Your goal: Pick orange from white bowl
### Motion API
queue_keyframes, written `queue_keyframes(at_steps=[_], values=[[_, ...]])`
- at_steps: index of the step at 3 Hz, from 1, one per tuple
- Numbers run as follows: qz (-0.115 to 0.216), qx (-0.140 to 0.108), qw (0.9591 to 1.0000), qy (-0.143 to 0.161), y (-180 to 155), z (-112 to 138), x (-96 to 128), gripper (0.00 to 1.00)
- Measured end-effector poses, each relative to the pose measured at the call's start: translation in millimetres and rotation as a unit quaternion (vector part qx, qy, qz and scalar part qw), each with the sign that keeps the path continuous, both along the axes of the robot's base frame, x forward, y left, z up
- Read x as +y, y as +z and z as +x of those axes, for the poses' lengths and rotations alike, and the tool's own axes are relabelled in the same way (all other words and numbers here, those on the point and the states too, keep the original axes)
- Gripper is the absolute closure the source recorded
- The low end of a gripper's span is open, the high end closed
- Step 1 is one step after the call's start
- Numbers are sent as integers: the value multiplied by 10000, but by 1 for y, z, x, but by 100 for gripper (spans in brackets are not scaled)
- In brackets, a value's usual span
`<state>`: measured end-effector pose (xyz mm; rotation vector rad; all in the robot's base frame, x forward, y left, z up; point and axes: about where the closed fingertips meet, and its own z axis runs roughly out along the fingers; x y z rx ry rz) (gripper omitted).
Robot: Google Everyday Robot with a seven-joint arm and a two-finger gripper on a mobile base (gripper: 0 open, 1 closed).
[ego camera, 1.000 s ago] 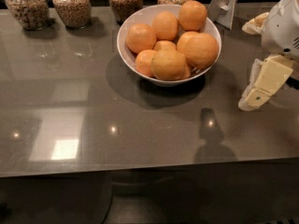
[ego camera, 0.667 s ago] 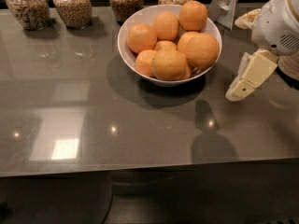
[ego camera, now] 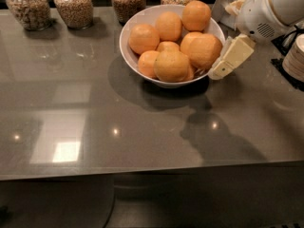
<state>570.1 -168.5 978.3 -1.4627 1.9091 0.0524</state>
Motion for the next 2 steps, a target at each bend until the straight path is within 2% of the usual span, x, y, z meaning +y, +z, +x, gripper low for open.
queue_keyframes(at_steps=[1,2], values=[[1,-1,10000,0,0,0,0,0],[124,-162,9997,-158,0,6,0,0]])
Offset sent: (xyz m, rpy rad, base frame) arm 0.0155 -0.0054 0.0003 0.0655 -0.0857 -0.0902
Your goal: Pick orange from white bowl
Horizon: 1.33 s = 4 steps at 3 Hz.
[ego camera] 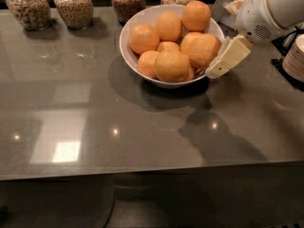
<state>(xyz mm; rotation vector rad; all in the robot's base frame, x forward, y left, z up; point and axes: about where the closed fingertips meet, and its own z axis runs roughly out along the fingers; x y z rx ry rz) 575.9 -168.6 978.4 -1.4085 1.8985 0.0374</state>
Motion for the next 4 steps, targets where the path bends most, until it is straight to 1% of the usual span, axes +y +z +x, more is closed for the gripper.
queue_keyframes(at_steps=[1,2,3,4], values=[[214,-161,9995,-168,0,11,5,0],[327,-187,9988,-302,-4,18,6,18],[386,-125,9985,-380,-12,20,7,22],[396,-54,9983,-434,-21,23,7,18]])
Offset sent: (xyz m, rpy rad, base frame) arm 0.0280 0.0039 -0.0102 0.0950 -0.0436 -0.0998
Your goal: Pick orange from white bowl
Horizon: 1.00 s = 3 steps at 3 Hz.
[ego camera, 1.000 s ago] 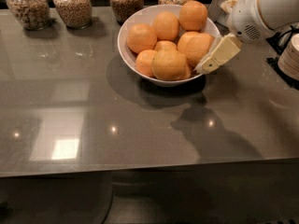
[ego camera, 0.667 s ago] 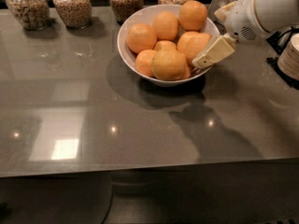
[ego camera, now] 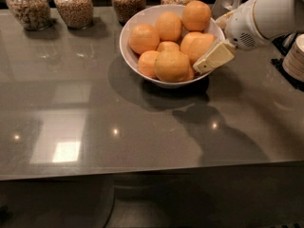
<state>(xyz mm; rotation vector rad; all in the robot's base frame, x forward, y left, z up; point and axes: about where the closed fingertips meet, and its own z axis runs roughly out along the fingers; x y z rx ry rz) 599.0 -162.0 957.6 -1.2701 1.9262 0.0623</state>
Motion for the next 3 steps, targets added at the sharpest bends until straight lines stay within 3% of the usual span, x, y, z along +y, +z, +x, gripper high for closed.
queue_keyframes(at_steps=[3], values=[[-80,139,9999,-20,-31,20,3,32]])
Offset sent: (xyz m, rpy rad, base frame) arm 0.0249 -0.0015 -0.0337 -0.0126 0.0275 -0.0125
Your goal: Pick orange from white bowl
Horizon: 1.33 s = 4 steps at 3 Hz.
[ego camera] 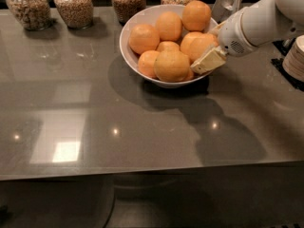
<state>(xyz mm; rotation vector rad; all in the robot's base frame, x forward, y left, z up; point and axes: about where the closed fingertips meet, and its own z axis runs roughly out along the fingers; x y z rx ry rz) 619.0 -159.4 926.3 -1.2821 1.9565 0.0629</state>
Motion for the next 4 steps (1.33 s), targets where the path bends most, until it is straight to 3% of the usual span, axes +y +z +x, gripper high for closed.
queue_keyframes(at_steps=[2,3,4], values=[[31,-17,10000,56,-2,2,2,73],[131,-142,9996,193,13,1,8,97],[286,-382,9981,387,54,-1,14,100]])
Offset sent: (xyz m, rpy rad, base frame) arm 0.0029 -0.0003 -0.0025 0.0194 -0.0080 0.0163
